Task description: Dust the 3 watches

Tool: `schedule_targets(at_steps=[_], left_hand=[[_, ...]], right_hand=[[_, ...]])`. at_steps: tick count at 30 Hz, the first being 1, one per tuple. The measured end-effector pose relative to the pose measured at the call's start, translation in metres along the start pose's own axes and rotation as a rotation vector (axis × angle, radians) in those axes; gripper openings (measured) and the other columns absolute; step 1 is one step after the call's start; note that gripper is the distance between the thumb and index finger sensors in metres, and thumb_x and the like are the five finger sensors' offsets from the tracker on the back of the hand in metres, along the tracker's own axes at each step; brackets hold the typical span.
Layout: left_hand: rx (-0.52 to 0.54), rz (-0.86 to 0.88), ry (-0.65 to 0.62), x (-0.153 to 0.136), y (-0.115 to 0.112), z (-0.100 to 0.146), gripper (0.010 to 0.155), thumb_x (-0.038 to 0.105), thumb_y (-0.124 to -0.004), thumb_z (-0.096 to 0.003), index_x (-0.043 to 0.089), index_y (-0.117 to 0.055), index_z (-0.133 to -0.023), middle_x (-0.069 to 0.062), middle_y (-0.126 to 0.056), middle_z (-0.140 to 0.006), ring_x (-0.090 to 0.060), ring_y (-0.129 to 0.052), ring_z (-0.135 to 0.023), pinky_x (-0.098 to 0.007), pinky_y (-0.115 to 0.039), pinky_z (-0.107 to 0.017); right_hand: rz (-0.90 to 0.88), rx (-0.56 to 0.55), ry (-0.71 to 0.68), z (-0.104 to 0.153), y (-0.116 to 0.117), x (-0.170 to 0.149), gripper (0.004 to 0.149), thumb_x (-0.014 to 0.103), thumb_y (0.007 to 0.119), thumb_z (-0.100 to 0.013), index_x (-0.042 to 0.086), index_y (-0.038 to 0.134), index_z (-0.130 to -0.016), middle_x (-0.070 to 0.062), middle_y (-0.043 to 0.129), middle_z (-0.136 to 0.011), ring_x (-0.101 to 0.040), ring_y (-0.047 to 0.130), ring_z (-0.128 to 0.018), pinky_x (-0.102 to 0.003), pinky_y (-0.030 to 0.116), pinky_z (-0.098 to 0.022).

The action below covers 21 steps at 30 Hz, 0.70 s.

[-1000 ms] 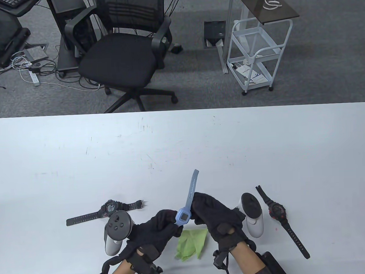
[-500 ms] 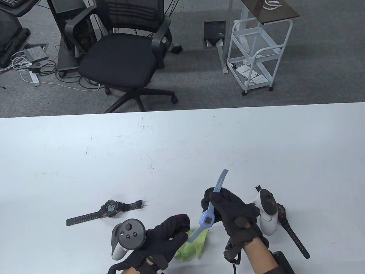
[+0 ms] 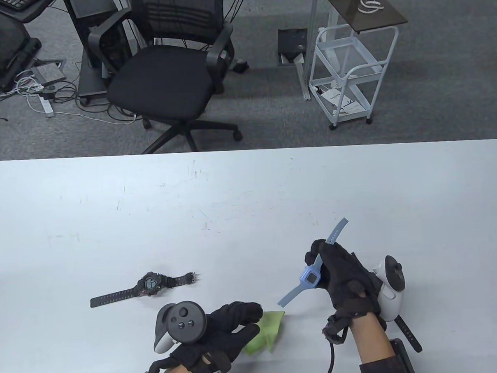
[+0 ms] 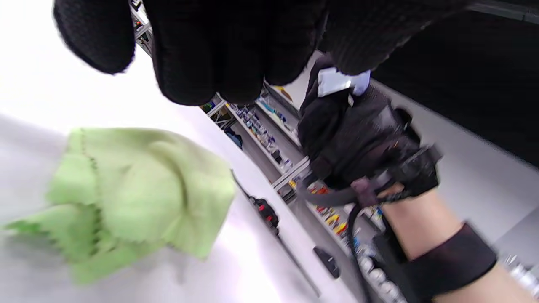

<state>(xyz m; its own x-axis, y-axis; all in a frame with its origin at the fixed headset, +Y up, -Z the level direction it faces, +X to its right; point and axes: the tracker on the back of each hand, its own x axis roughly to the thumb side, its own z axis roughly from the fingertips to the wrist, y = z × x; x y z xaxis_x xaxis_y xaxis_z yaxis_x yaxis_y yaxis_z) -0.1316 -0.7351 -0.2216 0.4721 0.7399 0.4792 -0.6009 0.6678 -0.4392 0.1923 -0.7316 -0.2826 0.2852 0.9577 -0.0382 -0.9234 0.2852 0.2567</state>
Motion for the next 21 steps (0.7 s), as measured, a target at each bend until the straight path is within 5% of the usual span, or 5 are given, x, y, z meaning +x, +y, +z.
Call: schedule_targets(at_steps=[8, 12, 17, 21], left_hand=[[-0.217, -0.369, 0.058, 0.006, -0.029, -0.015, 0.074, 0.054, -0.086, -0.0493, 0.010, -0.073, -0.107, -0.018, -0.073, -0.111, -0.046, -0.073, -0.097, -0.074, -0.061, -0.065], [-0.201, -0.496, 0.064, 0.007, -0.040, -0.024, 0.082, 0.062, -0.090, -0.0457, 0.010, -0.072, -0.108, -0.018, -0.072, -0.111, -0.046, -0.074, -0.096, -0.072, -0.063, -0.065], [-0.136, -0.702, 0.072, 0.009, -0.049, -0.034, 0.061, 0.052, -0.092, -0.0477, 0.019, -0.083, -0.098, -0.010, -0.084, -0.102, -0.038, -0.086, -0.088, -0.066, -0.069, -0.065], [-0.033, -0.632, 0.063, 0.009, -0.041, -0.032, 0.047, 0.044, -0.088, -0.0491, 0.020, -0.093, -0.089, -0.009, -0.095, -0.092, -0.037, -0.096, -0.078, -0.065, -0.074, -0.061]], right_hand=[[0.008, 0.017, 0.005, -0.001, 0.001, -0.002, 0.045, 0.052, 0.072, -0.069, 0.021, 0.073, -0.101, 0.002, 0.090, -0.087, -0.013, 0.099, -0.066, -0.036, 0.085, -0.047], [0.014, 0.022, 0.012, -0.001, 0.002, -0.002, 0.045, 0.052, 0.072, -0.069, 0.021, 0.073, -0.101, 0.002, 0.090, -0.087, -0.013, 0.099, -0.067, -0.036, 0.085, -0.047], [0.017, 0.031, 0.016, -0.002, 0.004, -0.002, 0.045, 0.052, 0.072, -0.069, 0.021, 0.073, -0.101, 0.001, 0.090, -0.087, -0.013, 0.099, -0.067, -0.036, 0.085, -0.048], [0.017, 0.038, 0.016, -0.002, 0.004, -0.002, 0.045, 0.052, 0.072, -0.069, 0.021, 0.073, -0.101, 0.001, 0.089, -0.088, -0.013, 0.099, -0.067, -0.037, 0.085, -0.048]])
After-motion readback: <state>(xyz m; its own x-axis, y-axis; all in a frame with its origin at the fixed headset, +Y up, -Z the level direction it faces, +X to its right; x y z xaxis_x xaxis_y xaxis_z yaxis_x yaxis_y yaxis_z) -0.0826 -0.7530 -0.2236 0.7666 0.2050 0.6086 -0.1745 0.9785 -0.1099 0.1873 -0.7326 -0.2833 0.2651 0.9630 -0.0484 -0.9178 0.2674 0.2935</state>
